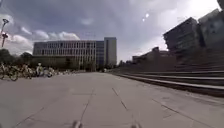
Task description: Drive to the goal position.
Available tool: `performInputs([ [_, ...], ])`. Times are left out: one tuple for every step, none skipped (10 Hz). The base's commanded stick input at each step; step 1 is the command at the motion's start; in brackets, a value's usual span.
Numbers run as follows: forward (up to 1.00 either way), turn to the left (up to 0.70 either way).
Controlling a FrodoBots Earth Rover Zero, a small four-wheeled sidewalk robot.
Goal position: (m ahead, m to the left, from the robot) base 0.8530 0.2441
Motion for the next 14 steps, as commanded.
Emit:
performInputs([
  [0.7, 0.0],
  [0.7, 0.0],
  [0.7, 0.0],
  [0.7, 0.0],
  [0.7, 0.0],
  [0.7, 0.0],
  [0.7, 0.0],
  [0.7, 0.0],
  [0.7, 0.0],
  [0.7, 0.0],
  [0.7, 0.0],
  [0.7, 0.0],
  [0.7, 0.0],
  [0.7, 0.0],
])
